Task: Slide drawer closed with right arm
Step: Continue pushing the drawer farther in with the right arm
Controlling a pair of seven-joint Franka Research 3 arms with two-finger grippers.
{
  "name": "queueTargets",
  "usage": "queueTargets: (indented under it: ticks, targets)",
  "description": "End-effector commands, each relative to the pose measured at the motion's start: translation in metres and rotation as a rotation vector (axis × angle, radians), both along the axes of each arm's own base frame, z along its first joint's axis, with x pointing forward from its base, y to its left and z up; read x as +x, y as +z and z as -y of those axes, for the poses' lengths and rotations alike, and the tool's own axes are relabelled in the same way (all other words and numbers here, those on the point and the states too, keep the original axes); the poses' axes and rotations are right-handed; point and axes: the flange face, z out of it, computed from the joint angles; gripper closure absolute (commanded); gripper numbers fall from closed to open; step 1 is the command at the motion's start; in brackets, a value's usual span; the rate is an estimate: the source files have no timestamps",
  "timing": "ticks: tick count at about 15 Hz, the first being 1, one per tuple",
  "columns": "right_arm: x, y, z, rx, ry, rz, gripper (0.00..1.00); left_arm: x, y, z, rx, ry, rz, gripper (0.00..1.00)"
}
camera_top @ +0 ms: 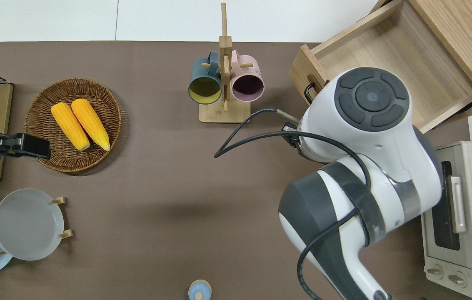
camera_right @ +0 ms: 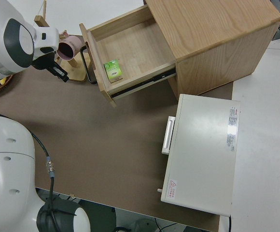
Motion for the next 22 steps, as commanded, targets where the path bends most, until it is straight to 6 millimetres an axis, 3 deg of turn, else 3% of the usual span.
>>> queueTargets:
  ticks: [1,7,15,19,22]
  targets:
    - [0.012,-0.024,-0.004,0.013,-0.212,0.025,1.000,0.002,0.004,-0.001,0.016,-0.012,-0.005,0.01]
    - [0.022,-0.036,-0.007,0.033,-0.329,0.052,1.000,0.002,0.004,-0.001,0.016,-0.012,-0.005,0.01]
    - [0.046,-0.060,0.017,0.021,-0.366,0.049,1.000,0.002,0.003,-0.001,0.016,-0.012,-0.006,0.01]
    - [0.062,-0.062,0.036,0.006,-0.383,0.063,1.000,0.002,0.004,-0.001,0.016,-0.012,-0.005,0.01]
    - [0.068,-0.066,0.038,-0.010,-0.376,0.071,1.000,0.002,0.003,-0.001,0.016,-0.012,-0.006,0.01]
